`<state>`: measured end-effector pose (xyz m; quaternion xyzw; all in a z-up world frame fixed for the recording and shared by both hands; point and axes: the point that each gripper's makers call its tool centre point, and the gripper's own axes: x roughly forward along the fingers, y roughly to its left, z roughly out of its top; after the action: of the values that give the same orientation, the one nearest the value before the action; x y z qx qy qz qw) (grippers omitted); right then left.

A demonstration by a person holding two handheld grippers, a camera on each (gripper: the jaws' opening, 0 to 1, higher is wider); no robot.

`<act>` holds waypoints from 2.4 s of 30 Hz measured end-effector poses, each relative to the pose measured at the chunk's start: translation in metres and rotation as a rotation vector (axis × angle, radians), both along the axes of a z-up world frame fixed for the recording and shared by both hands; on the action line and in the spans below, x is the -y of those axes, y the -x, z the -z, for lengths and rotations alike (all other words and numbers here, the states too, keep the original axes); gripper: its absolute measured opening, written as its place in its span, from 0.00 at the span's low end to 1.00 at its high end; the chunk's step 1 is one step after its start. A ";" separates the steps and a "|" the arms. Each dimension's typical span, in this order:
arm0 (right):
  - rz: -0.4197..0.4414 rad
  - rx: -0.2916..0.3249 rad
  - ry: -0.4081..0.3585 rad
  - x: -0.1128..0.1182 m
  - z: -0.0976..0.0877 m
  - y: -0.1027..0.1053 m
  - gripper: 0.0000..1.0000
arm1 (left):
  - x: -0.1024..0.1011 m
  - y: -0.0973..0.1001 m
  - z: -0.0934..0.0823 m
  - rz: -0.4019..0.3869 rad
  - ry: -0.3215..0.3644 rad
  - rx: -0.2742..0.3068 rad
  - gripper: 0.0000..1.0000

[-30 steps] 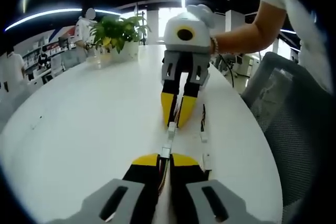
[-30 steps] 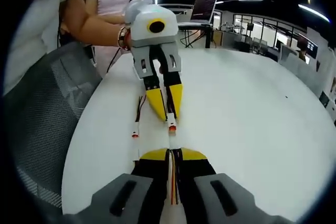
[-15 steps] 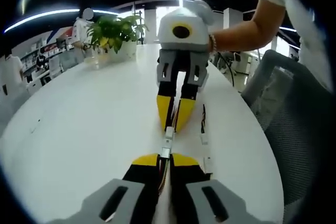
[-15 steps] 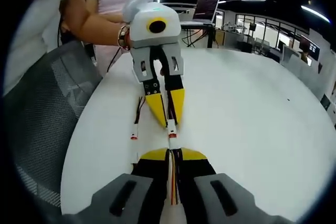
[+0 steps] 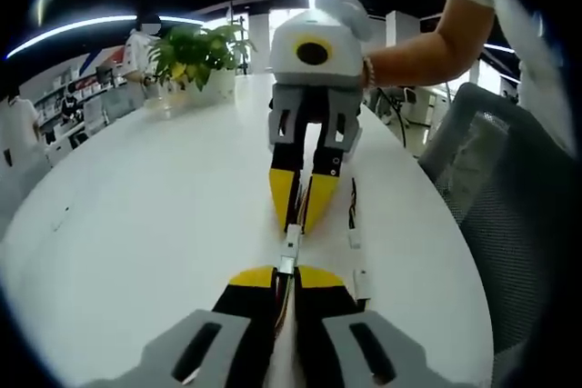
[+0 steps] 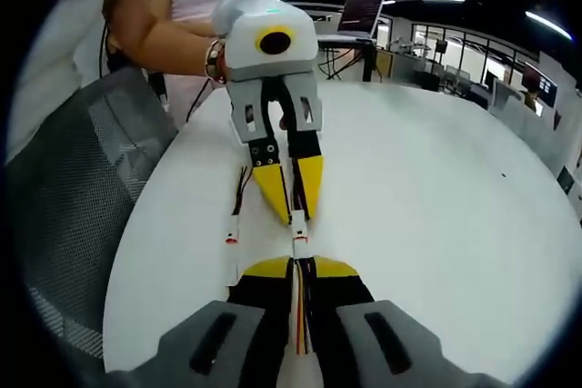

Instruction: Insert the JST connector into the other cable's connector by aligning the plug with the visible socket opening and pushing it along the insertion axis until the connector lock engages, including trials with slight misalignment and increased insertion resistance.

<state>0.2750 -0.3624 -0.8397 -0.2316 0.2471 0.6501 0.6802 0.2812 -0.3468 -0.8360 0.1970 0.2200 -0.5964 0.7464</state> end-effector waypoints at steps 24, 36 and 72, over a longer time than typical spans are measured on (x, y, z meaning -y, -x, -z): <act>-0.024 0.014 0.013 -0.005 0.001 0.002 0.04 | 0.002 -0.001 0.002 0.002 -0.003 -0.003 0.00; -0.028 0.019 0.034 -0.004 0.006 0.000 0.03 | 0.003 -0.002 0.007 -0.006 -0.015 -0.009 0.00; -0.023 0.019 0.034 -0.003 0.002 -0.010 0.03 | 0.006 -0.011 0.004 -0.003 -0.014 -0.007 0.00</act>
<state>0.2848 -0.3591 -0.8422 -0.2521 0.2486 0.6514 0.6710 0.2923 -0.3526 -0.8395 0.1999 0.2272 -0.5945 0.7450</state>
